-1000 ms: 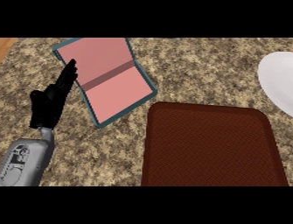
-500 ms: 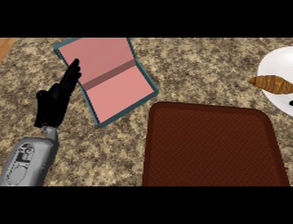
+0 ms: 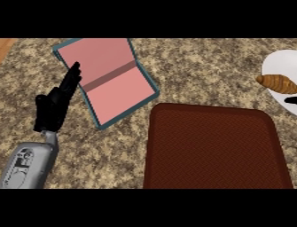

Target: Pick the croissant from the tray and place it in the plate

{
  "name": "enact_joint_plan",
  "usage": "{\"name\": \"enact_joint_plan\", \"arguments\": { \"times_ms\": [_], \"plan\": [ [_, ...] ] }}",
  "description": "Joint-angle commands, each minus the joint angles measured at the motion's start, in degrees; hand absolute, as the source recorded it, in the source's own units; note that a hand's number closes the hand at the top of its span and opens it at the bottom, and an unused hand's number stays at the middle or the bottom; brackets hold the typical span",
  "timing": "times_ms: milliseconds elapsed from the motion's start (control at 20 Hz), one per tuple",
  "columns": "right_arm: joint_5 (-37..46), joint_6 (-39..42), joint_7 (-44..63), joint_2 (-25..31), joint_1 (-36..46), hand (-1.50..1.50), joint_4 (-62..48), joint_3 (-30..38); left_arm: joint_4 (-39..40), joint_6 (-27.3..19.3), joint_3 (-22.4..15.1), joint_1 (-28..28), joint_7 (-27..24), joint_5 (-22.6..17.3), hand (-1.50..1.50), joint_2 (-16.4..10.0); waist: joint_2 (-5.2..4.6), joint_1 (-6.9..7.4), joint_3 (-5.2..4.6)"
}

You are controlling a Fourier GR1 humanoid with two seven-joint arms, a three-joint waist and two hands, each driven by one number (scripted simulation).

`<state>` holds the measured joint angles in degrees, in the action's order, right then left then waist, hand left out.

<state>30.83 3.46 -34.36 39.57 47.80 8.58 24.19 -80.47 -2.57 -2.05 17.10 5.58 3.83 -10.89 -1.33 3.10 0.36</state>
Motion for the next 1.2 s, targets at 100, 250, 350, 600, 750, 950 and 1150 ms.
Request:
{"name": "enact_joint_plan", "arguments": {
  "times_ms": [100, 250, 350, 600, 750, 950, 1150],
  "plan": [
    [-9.2, 5.14, 0.5, 5.99, 0.41, -1.5, -1.57, 9.31, -1.52, -0.1, 0.53, -1.1, 0.96, -0.4, 0.0, -0.06, 0.34, -0.78, -0.04],
    [-11.1, 5.88, 2.08, 9.85, -1.57, -1.5, -2.39, 11.45, -0.55, 0.98, 1.48, 0.02, 0.54, -0.97, 0.0, -1.06, 0.01, -0.82, -0.02],
    [-13.3, 7.58, 2.16, 12.7, -2.11, -1.5, -2.39, 13.7, 0.22, -0.05, 1.87, 2.66, 1.85, -0.05, 0.0, -1.29, -0.08, -1.38, 0.04],
    [-15.75, 11.6, 0.11, 16.58, -8.0, -1.5, -3.06, 16.22, -0.14, -0.7, 1.18, -0.34, 0.01, 0.41, 0.0, -0.11, -0.2, -0.91, 0.17],
    [-15.87, 16.55, -2.39, 19.01, -12.04, -1.5, -2.92, 16.26, -1.04, -1.51, 0.87, 0.59, 1.38, 0.88, 0.0, 0.41, -0.02, -1.36, 0.26],
    [-16.12, 17.93, -1.51, 20.66, -13.59, -1.5, -2.99, 16.59, -1.0, 1.16, 1.3, -0.78, -0.18, -0.41, 0.0, -1.02, -0.33, -0.58, 0.31],
    [-16.47, 18.87, -4.1, 20.5, -15.82, -1.5, -2.31, 16.97, -0.61, 0.57, 1.26, 0.25, 1.29, -0.55, 0.0, -0.1, -0.28, -0.85, 0.37]
  ]
}}
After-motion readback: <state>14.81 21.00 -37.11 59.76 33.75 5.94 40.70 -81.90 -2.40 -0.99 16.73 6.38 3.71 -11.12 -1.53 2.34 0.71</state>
